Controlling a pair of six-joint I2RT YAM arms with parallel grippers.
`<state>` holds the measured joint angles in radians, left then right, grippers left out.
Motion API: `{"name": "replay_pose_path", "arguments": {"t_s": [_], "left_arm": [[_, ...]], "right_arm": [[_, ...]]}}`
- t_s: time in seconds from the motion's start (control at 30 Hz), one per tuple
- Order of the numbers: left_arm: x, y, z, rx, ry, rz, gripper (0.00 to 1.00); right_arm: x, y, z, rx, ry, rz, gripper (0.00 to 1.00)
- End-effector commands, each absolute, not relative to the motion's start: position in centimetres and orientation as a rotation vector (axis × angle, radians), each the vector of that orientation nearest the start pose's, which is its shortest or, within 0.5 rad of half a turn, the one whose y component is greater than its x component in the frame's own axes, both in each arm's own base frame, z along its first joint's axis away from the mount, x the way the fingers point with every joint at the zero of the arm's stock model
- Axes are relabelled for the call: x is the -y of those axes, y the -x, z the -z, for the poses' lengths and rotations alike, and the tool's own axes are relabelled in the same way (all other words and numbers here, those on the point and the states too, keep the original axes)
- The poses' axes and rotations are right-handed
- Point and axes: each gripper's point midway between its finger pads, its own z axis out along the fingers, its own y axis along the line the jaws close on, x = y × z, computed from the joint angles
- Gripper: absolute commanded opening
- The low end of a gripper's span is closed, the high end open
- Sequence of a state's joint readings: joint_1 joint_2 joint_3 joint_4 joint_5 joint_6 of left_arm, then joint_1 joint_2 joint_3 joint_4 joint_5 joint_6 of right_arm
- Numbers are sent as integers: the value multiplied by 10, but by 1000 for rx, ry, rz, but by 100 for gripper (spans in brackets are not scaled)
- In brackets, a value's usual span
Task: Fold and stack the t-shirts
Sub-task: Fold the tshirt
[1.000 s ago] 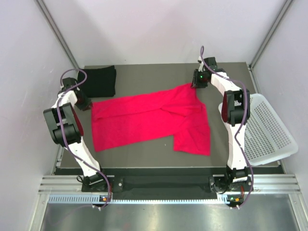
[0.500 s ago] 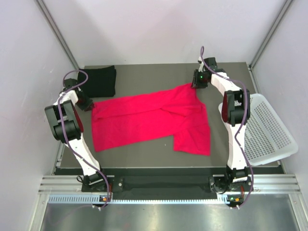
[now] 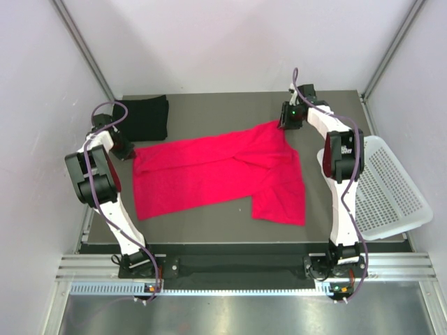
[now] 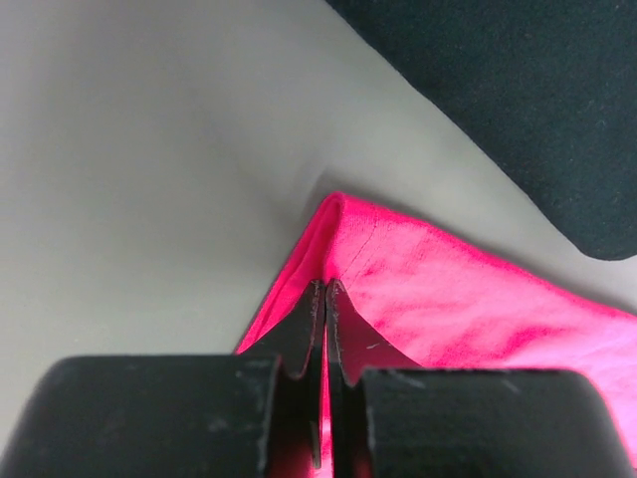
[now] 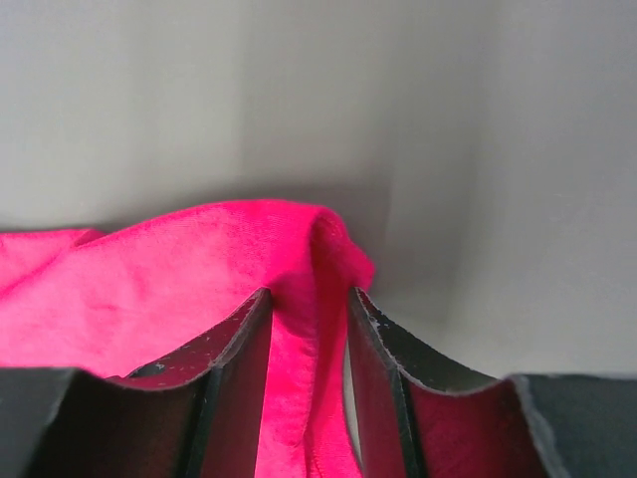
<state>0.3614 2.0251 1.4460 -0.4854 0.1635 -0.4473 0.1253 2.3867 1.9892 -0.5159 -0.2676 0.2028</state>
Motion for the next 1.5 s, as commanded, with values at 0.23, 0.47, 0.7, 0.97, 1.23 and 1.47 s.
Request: {"name": "replay_pose_path", "arguments": {"t_s": [0.23, 0.47, 0.7, 0.97, 1.23, 1.47], "left_arm": [[-133, -459, -52, -2385, 954, 205, 0], [-134, -460, -54, -2383, 950, 203, 0], [-138, -463, -55, -2382, 958, 192, 0], [-144, -464, -53, -2376, 981, 162, 0], [-157, -469, -45, -2352, 1003, 134, 0], [-166, -473, -44, -2313, 1044, 125, 0]], "right_arm": [[-124, -569, -88, -2387, 28, -533, 32], [-131, -578, -100, -2335, 36, -552, 24], [-136, -586, -93, -2346, 4, -588, 15], [-129, -595, -92, -2322, -71, -560, 0], [-98, -618, -110, -2233, -146, -466, 0], [-87, -627, -116, -2201, -146, -453, 0]]}}
